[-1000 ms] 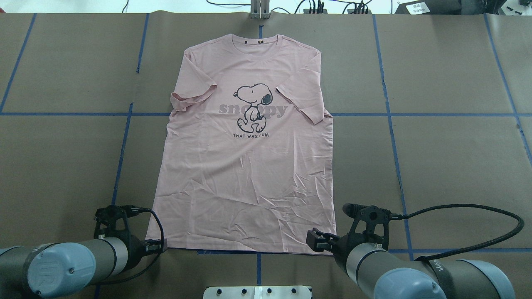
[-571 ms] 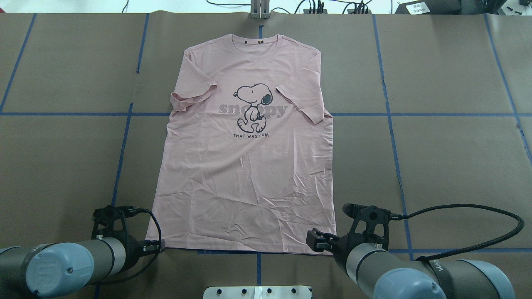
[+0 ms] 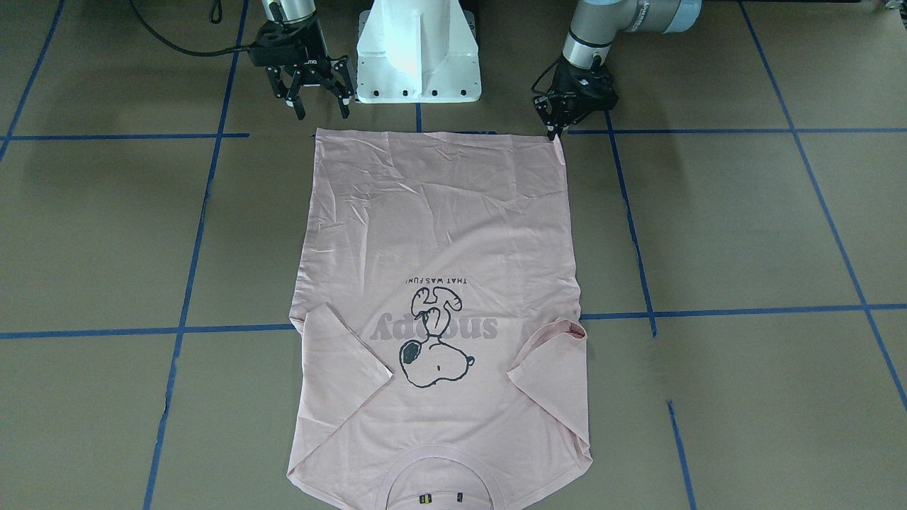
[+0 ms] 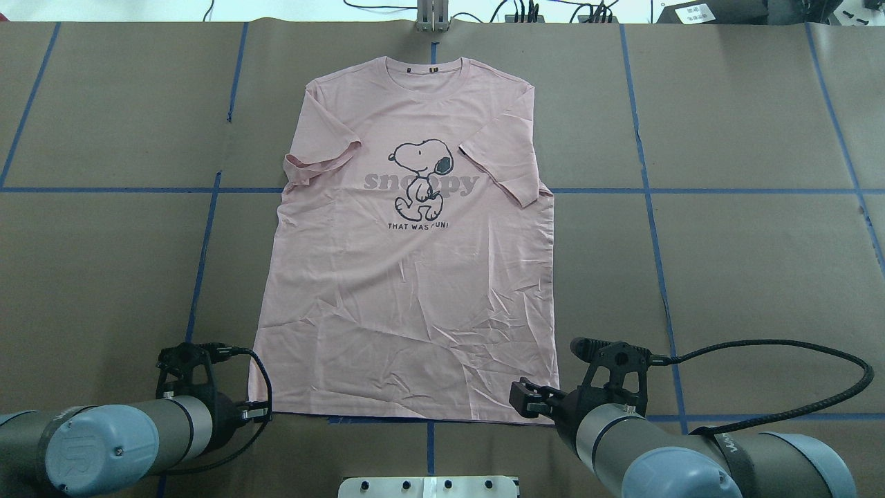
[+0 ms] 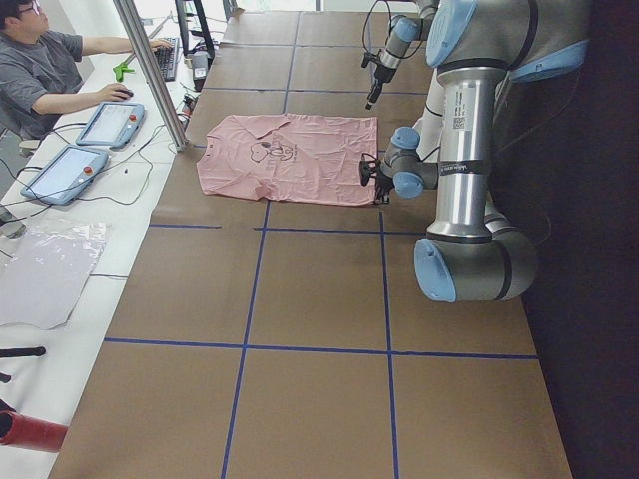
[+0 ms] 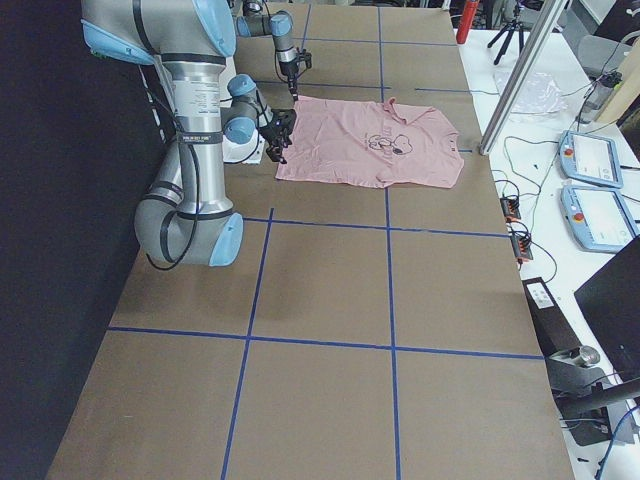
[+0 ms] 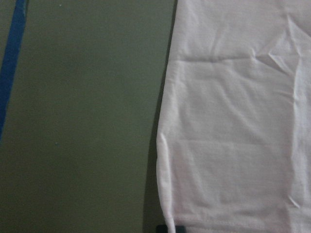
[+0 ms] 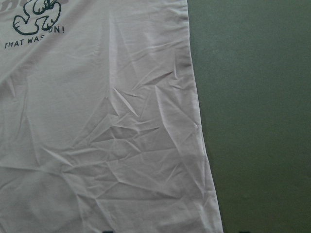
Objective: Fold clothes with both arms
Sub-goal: 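Grasp the hem corners with both grippers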
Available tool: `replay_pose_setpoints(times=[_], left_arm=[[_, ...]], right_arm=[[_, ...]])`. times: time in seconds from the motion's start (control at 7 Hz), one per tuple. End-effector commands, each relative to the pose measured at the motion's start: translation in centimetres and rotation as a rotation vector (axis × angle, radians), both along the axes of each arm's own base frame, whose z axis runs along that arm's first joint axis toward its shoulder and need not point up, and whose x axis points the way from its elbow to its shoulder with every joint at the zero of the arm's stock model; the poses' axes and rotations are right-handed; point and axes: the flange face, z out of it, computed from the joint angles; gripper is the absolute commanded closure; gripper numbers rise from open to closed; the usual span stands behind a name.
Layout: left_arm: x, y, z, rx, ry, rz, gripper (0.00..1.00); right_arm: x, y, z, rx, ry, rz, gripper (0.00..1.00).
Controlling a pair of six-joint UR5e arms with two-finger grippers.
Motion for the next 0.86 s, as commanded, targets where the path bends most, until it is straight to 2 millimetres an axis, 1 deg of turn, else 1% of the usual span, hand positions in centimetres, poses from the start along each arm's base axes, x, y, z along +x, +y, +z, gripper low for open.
replay_pose_setpoints(times=[0.0, 0.14, 0.29, 0.43, 0.57, 0.71], left_arm=[[-0.1, 0.0, -0.1, 0.000, 0.002, 0.000, 1.00], [0.0, 0.0, -0.2, 0.000, 0.005, 0.000, 1.00], [0.0, 0.0, -0.4, 0.001, 0.008, 0.000, 1.00], [0.1, 0.0, -0.5, 0.001, 0.011, 0.000, 1.00], [0.1, 0.0, -0.6, 0.001, 0.012, 0.000, 1.00], [0.0, 0.0, -0.6, 0.001, 0.012, 0.000, 1.00]], right_arm=[[0.0, 0.0, 0.0, 0.000, 0.000, 0.000, 0.11], [-0.2, 0.3, 0.1, 0.001, 0.005, -0.005, 0.11], [-1.1, 1.7, 0.6, -0.047, -0.007, 0.008, 0.22], [-2.0, 3.1, 1.6, -0.079, -0.006, 0.031, 0.38], [-3.8, 3.3, 3.5, -0.054, 0.038, 0.052, 0.41], [-4.2, 3.3, 3.8, -0.052, 0.046, 0.054, 0.41]])
